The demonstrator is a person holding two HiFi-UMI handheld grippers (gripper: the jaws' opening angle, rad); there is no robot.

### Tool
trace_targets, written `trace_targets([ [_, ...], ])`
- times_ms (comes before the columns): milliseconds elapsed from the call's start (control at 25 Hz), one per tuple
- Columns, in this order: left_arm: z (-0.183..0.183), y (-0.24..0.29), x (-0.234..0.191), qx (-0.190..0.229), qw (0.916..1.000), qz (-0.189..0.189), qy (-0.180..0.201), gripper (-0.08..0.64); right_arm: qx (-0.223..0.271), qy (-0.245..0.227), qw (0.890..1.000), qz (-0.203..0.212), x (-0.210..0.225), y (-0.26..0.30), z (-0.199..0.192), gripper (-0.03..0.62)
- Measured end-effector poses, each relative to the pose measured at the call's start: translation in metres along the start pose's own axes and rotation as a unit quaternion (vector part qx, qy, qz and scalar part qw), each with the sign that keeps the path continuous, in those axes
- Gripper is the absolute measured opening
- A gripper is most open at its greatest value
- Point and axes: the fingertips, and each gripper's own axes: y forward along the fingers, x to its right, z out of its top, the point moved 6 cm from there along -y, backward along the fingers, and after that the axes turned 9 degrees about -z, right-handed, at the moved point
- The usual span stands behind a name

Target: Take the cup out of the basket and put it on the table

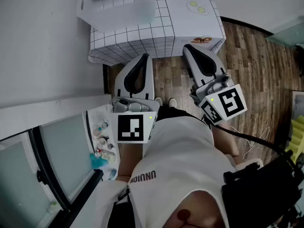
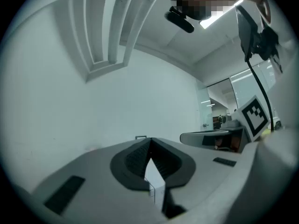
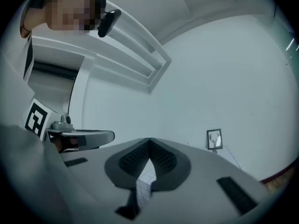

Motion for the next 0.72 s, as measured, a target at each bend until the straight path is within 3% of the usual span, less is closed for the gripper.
trace_targets([
  [720, -0.0033, -0.0029, -0.0089, -0.01, 0.9999, 0.003, -0.005, 0.014, 0.006, 0.01, 1.0, -0.003, -0.0039, 0.0086, -0.0015, 0.018],
])
